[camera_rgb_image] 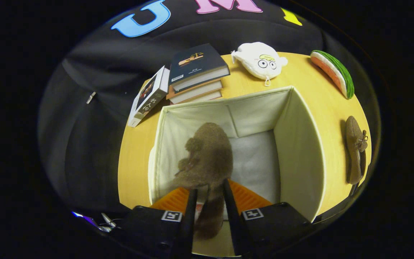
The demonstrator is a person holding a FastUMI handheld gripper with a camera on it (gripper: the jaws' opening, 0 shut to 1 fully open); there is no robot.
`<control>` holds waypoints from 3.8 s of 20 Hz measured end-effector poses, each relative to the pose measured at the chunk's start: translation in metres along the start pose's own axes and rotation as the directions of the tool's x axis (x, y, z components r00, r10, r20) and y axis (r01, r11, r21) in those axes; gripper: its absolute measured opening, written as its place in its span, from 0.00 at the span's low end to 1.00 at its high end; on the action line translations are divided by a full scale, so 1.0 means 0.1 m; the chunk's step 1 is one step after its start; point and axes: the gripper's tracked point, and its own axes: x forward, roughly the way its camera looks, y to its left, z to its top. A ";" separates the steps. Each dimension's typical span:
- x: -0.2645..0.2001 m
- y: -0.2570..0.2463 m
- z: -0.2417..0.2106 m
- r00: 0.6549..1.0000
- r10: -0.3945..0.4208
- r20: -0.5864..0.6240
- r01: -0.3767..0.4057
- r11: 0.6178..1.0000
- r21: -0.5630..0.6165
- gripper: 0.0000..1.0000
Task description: Open the storage box then place both shoes into the box .Put the left shoe in first, then the right shoe, with the right side of both shoes facing outward in a uniform manner.
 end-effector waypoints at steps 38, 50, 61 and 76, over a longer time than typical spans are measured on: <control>-1.34 -4.53 0.22 0.908 -0.313 0.281 0.382 0.893 -0.240 0.97; -0.60 -4.72 0.31 0.911 -0.358 0.204 0.397 0.895 -0.203 0.39; -1.16 -4.05 0.32 0.903 -0.353 0.246 0.376 0.925 -0.053 0.08; -1.69 -1.51 0.84 0.948 -0.095 0.305 0.126 0.988 -0.084 0.08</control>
